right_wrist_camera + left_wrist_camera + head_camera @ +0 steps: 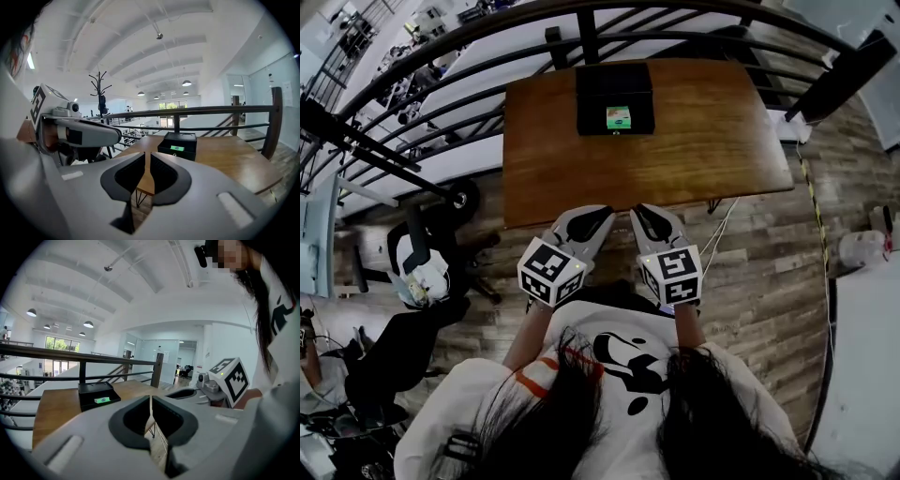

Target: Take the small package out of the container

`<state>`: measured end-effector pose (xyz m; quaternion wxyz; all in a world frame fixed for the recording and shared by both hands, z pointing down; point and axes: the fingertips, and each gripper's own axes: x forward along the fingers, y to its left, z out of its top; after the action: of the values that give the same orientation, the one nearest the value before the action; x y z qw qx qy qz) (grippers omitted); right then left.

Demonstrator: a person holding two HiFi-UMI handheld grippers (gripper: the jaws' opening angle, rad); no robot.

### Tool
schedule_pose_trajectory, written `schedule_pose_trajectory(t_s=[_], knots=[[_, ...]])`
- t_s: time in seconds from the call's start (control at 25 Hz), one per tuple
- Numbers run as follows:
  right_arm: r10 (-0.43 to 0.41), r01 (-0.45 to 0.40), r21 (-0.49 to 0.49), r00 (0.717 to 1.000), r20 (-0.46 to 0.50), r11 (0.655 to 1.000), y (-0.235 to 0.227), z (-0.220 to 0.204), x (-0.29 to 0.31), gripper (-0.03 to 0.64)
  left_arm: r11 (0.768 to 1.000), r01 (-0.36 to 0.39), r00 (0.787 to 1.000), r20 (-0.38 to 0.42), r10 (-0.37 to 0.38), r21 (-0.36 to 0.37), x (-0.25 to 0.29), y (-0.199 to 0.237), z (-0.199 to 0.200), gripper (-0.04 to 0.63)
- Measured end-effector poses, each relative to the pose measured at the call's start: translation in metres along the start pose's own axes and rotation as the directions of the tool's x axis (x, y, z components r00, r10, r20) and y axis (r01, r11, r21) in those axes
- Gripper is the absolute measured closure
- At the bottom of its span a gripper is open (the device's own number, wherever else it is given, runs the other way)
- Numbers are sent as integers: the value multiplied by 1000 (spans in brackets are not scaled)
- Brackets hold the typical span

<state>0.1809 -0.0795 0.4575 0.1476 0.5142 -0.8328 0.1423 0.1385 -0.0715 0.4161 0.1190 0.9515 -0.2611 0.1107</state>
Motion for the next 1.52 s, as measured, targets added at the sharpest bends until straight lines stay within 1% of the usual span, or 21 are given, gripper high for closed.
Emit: schedule_pose_trajectory(t_s=[0.4,0.56,0.8,1.04,1.24,1.52], knots=[[44,-44,8,999,4,999,8,-5,3,558,997,-72,997,-25,72,-6,-17,5,-8,595],[53,-53,8,999,8,999,11,-4,8,558,996,-85,996,-28,85,-6,-20,11,-10,595],[47,-47,9,999,5,999,3,-4,17,558,997,-72,997,-31,72,-4,-12,18,-10,595],[30,-30,8,999,-18,1000,-11,1,34,558,998,-58,998,-23,57,-19,3,39,-4,595],[24,-24,7,999,-40,1000,-19,7,59,558,999,-42,999,-30,42,-19,14,64,-1,595],[13,-13,-7,998,-65,1000,-31,21,103,558,999,-36,999,-37,36,-7,30,111,11,595]])
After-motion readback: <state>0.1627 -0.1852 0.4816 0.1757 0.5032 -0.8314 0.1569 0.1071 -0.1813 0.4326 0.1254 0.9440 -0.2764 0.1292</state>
